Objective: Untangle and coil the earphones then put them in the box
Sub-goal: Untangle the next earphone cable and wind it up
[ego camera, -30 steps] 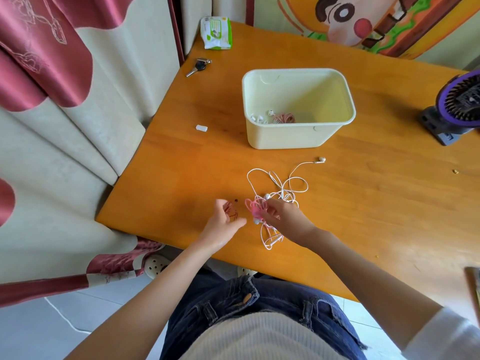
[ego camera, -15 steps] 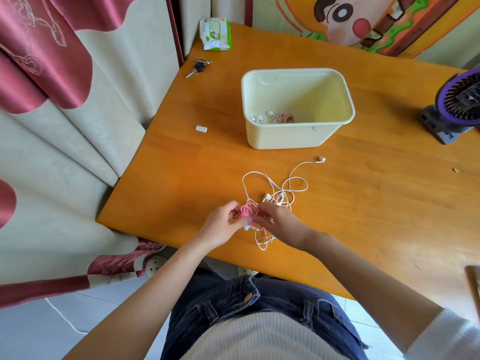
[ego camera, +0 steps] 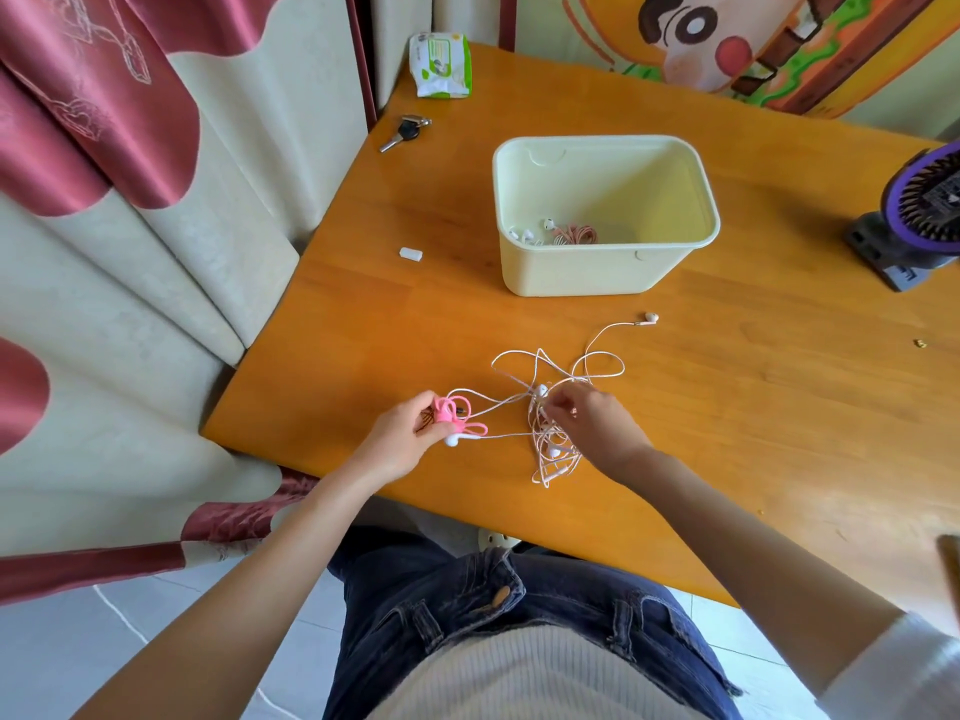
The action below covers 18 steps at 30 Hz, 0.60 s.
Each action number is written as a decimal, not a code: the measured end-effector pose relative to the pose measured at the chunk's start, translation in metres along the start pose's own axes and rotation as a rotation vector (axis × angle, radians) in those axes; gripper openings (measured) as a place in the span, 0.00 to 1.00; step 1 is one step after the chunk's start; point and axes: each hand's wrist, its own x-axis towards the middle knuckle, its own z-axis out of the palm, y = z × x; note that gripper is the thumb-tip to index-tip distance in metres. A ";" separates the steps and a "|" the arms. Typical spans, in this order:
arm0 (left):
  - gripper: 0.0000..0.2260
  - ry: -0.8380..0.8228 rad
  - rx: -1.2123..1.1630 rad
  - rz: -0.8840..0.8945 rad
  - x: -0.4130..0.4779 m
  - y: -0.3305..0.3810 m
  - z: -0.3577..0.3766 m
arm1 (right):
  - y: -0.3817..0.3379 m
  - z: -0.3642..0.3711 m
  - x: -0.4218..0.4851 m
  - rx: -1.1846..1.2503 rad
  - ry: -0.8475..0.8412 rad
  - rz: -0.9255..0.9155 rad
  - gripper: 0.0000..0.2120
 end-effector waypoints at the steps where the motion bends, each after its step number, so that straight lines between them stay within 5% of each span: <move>1: 0.07 0.004 0.010 0.009 -0.001 -0.001 -0.003 | 0.001 -0.002 0.000 -0.047 0.003 0.030 0.05; 7: 0.07 0.014 0.102 0.087 -0.005 0.008 -0.009 | -0.025 0.006 -0.002 -0.551 0.167 -0.157 0.26; 10: 0.08 -0.034 0.126 0.111 -0.005 0.013 -0.007 | -0.043 0.013 0.000 -0.542 0.146 -0.353 0.34; 14: 0.08 -0.053 0.123 0.117 -0.005 0.014 -0.008 | -0.056 0.019 0.006 -0.335 -0.192 -0.384 0.25; 18: 0.07 -0.039 0.098 0.104 -0.004 0.008 -0.011 | -0.052 0.024 0.008 -0.389 -0.216 -0.400 0.12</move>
